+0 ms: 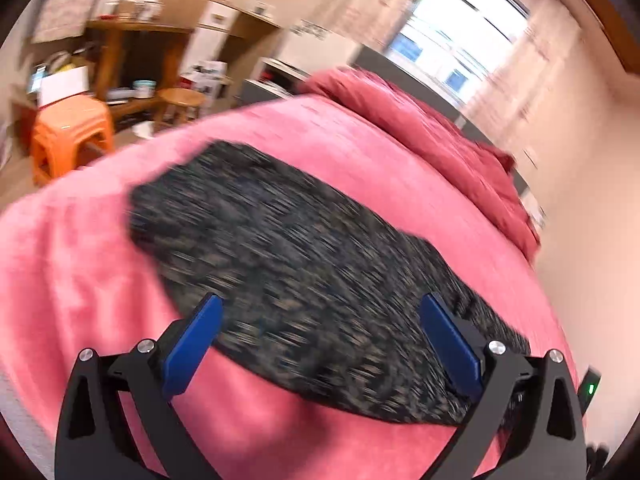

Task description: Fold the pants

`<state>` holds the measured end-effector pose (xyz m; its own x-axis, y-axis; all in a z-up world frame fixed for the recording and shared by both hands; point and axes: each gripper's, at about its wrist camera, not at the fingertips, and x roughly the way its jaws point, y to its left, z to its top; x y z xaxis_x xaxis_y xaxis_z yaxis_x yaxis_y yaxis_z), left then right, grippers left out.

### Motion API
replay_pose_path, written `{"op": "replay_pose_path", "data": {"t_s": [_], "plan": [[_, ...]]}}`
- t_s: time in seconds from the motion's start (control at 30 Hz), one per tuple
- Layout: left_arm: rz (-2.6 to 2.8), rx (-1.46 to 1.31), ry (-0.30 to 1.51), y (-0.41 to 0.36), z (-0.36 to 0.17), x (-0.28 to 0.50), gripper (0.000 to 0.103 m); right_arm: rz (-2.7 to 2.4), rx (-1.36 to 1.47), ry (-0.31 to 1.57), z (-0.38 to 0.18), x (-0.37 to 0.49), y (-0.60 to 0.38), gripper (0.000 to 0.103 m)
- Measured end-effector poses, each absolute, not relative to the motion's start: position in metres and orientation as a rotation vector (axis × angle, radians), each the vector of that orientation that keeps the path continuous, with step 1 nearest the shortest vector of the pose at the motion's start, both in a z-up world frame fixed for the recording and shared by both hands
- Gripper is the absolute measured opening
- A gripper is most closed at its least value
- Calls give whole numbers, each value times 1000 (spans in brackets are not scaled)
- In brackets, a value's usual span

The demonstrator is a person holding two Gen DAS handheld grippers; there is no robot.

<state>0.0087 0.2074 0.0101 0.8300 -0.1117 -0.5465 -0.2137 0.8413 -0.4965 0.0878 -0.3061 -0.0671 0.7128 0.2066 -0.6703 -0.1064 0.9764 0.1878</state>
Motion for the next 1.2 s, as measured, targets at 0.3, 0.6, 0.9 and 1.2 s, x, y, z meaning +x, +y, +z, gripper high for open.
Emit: {"op": "replay_pose_path", "data": {"t_s": [0.3,0.6,0.9,1.2], "plan": [[128,-832,659,282,-24,18,77,198,246,772,-65,92,-320,39],[119,-816,732,291,-55,70,49,192,226,767,-66,92,-319,39],[268,-643,786,295,-36,79,42,188,212,765,-67,91,-314,39],[154,-607,702,312,-8,96,12,181,193,759,-67,88,-309,39]]}}
